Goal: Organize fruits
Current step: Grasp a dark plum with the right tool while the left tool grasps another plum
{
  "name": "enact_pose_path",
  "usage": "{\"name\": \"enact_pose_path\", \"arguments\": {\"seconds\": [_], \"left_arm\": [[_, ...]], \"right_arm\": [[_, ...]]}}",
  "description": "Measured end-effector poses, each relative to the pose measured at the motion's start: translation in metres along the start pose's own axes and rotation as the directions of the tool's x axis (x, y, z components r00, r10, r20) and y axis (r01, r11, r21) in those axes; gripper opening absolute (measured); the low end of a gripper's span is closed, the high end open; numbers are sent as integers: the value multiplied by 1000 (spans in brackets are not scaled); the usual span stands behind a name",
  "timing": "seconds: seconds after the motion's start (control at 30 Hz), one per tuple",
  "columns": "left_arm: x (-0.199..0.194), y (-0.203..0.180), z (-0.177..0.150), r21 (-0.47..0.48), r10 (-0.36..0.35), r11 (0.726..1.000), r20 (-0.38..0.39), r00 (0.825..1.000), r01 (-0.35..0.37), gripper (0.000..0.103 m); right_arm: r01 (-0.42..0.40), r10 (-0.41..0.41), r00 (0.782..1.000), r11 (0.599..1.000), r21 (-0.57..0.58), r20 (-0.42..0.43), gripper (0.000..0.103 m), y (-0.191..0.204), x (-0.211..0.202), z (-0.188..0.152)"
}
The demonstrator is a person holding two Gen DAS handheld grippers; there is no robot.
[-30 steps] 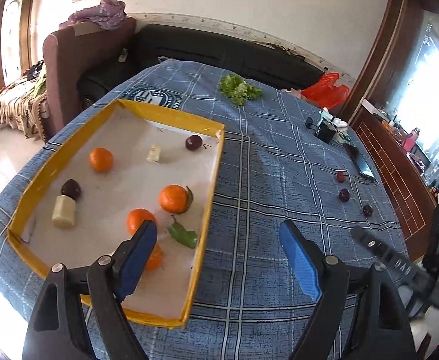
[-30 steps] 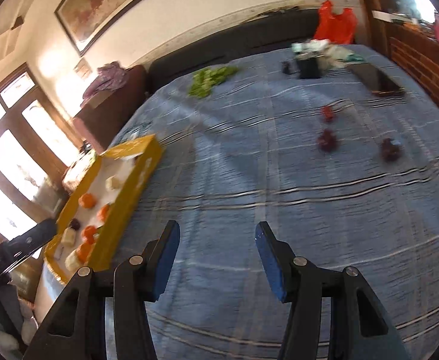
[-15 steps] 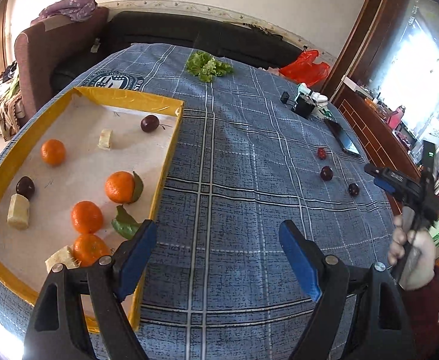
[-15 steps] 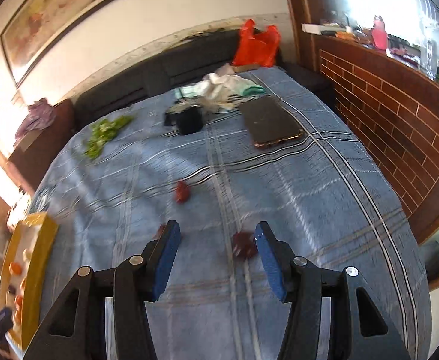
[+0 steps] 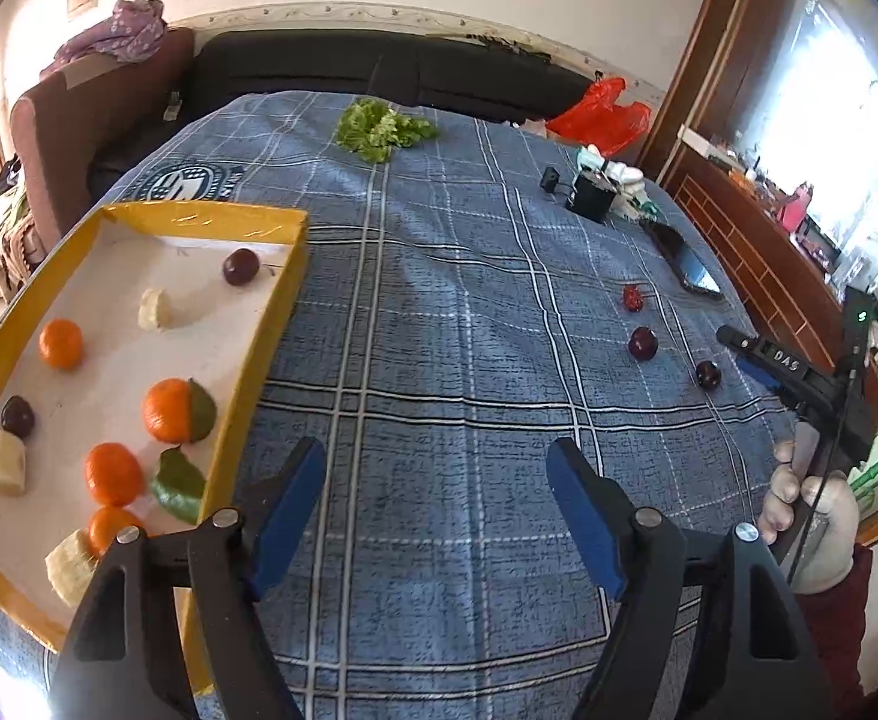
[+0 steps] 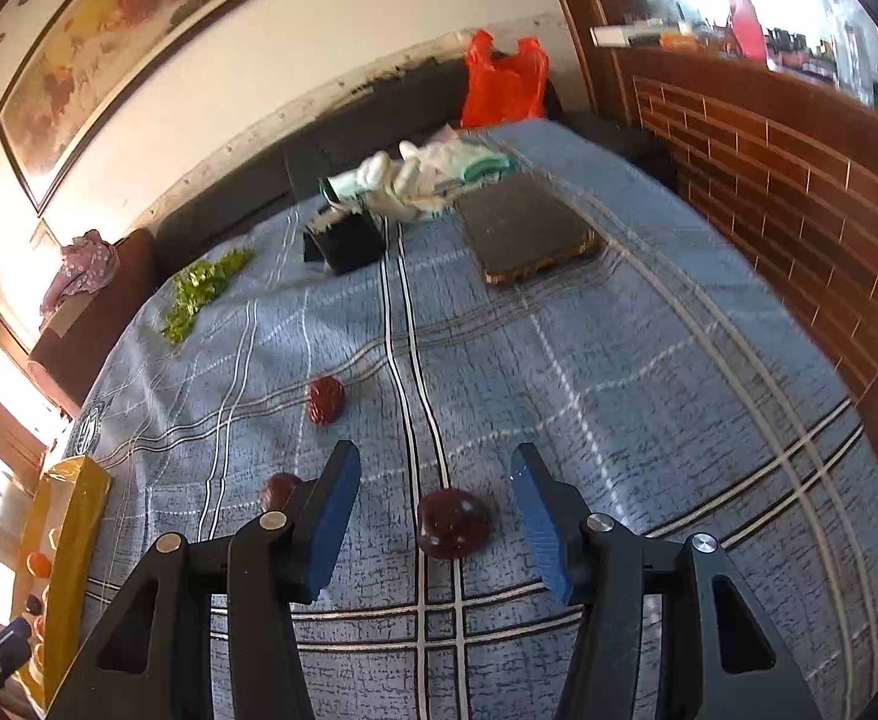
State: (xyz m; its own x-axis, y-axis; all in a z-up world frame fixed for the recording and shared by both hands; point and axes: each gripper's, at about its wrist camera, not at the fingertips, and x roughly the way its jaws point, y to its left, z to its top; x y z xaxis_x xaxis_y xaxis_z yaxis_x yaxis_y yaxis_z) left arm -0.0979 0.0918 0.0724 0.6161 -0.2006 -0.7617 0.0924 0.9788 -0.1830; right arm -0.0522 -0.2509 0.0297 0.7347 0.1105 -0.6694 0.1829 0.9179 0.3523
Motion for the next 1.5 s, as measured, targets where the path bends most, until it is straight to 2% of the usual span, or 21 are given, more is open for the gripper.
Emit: {"name": "enact_pose_path", "arguments": {"seconds": [0.2, 0.33, 0.43, 0.5, 0.53, 0.57, 0.6, 0.63, 0.77, 0.83, 0.93, 1.1, 1.17, 1.27, 1.5], "left_arm": [[17, -25, 4, 58, -2, 998, -36, 999, 4, 75], [40, -44, 15, 67, -52, 996, -85, 995, 58, 75], [52, -66, 33, 104, -98, 989, -88, 991, 107, 75], [63, -79, 45, 130, -112, 984, -77, 991, 122, 66], [71, -86, 50, 143, -114, 982, -80, 990, 125, 53], [77, -91, 54, 147, -120, 980, -91, 989, 132, 45], [87, -97, 58, 147, -138, 977, -112, 984, 154, 45], [96, -102, 61, 146, -152, 974, -126, 980, 170, 45], [119, -118, 65, 195, -136, 967, -132, 982, 161, 45], [130, -125, 65, 220, -120, 965, -130, 984, 146, 45], [142, -131, 64, 235, -128, 959, -144, 981, 159, 45], [158, -150, 65, 306, -116, 938, -157, 981, 160, 45], [161, -158, 67, 328, -122, 930, -146, 982, 164, 51], [164, -169, 67, 355, -124, 920, -141, 982, 167, 53], [179, -182, 57, 400, -114, 900, -161, 980, 170, 53]], "right_arm": [[5, -6, 1000, 999, 36, 5, 57, -11, -3, 2], [12, -11, 1000, 999, 39, -19, 57, -14, 1, 2], [22, -21, 999, 999, 26, -50, 57, -11, 8, 0], [26, -25, 998, 1000, 16, -56, 55, -9, 10, -1], [29, -29, 998, 1000, 5, -60, 55, -7, 11, -2], [36, -37, 997, 999, -6, -69, 55, -5, 13, -3], [41, -42, 996, 999, -13, -79, 54, -4, 15, -5], [47, -49, 995, 999, -22, -91, 53, -2, 17, -6], [96, -105, 985, 993, -68, -134, 47, 3, 28, -12], [117, -130, 983, 988, -103, -127, 35, 8, 29, -14], [129, -144, 983, 984, -127, -113, 29, 12, 26, -15], [109, -120, 987, 989, -95, -111, 29, 7, 21, -12], [113, -122, 987, 989, -90, -102, 28, 6, 20, -11], [126, -131, 988, 990, -63, -87, 28, 2, 17, -8], [119, -119, 988, 993, -4, -97, 28, -10, 16, -4]]}}
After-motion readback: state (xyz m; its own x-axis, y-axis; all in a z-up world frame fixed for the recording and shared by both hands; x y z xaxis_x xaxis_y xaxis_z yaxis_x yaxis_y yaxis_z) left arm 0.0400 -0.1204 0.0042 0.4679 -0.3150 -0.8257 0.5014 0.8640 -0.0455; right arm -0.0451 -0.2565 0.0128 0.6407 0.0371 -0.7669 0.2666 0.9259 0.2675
